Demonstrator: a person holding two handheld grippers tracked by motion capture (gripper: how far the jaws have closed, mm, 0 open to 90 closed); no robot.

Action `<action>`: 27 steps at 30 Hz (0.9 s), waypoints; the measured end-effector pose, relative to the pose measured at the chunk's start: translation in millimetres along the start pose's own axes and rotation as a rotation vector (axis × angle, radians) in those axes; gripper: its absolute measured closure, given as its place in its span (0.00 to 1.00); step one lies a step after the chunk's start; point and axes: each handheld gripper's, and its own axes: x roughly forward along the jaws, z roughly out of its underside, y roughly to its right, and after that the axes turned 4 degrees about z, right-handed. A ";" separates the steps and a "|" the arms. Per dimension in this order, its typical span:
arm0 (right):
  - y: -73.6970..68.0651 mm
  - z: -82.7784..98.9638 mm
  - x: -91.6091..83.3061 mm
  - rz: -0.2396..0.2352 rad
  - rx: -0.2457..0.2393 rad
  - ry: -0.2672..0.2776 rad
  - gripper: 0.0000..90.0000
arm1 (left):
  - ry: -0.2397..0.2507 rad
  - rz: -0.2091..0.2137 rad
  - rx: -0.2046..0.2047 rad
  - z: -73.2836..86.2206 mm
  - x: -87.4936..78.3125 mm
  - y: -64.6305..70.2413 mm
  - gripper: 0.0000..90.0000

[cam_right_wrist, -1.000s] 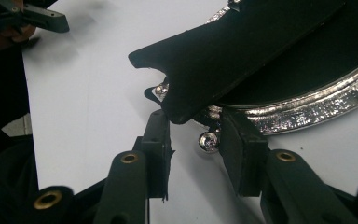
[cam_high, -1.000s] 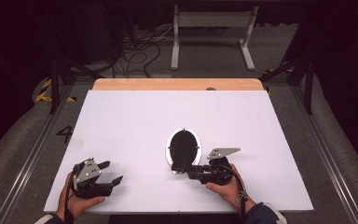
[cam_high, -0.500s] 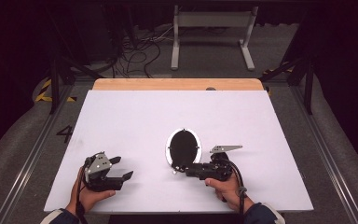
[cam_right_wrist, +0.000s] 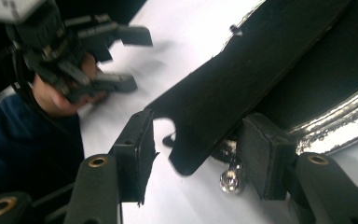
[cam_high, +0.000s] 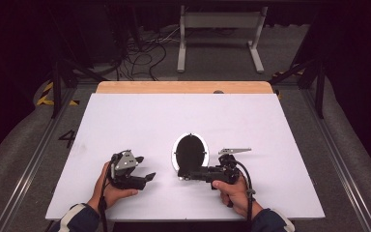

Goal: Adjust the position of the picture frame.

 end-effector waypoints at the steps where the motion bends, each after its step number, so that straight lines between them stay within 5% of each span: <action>1: 2.4 -0.7 0.2 -0.006 0.032 0.001 0.57 | 0.000 0.002 -0.001 -2.0 2.1 -0.3 0.30; 4: 7.3 -2.9 -1.6 -0.014 0.095 0.023 0.62 | 0.003 0.012 0.001 -7.8 7.3 -1.5 0.30; 15: 11.4 -10.5 9.6 -0.028 0.148 0.049 0.58 | -0.007 0.048 0.007 -24.8 28.9 -4.9 0.32; 27: 13.1 -12.8 13.5 -0.034 0.140 0.052 0.59 | -0.011 0.104 0.007 -32.2 38.6 -9.5 0.32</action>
